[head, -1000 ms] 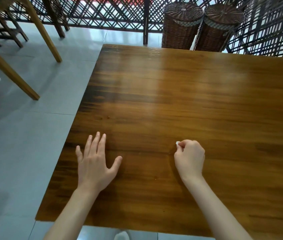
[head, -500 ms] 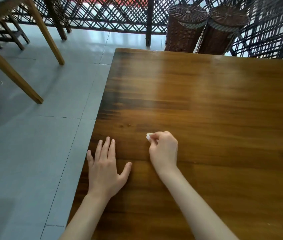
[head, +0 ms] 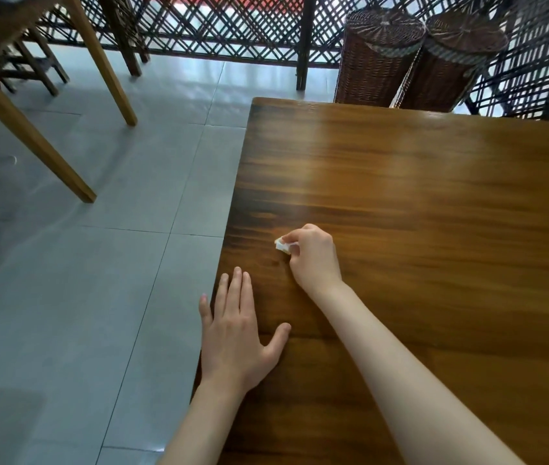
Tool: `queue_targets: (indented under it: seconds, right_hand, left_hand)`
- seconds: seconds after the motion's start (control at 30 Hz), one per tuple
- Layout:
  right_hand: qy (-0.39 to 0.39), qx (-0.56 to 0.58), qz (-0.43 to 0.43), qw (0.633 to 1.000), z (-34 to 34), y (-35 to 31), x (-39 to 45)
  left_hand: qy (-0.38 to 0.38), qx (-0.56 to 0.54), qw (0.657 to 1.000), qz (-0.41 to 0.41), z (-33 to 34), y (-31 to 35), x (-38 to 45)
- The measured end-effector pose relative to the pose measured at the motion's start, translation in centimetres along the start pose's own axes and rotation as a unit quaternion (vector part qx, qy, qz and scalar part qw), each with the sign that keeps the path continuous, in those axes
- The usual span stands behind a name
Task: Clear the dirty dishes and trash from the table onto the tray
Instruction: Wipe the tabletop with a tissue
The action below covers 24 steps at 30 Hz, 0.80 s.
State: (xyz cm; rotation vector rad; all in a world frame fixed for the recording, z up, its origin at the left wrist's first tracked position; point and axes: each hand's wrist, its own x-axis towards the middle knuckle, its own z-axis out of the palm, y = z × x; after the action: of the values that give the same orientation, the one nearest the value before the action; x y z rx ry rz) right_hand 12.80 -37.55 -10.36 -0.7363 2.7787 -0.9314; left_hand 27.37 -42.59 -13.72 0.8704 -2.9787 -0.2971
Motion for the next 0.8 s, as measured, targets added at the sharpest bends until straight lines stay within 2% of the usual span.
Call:
queue_targets:
  seconds: [0.5,0.8]
  right_hand:
    - [-0.078,-0.032,-0.117,0.99,0.3,-0.5,-3.7]
    - [-0.118,-0.048,-0.138,0.982,-2.2,1.6,-7.2]
  left_hand:
    - [-0.012,0.005,1.0,0.0,-0.4,-0.1,-0.6]
    - [-0.022,0.009,1.0,-0.004,-0.8,-0.1,-3.3]
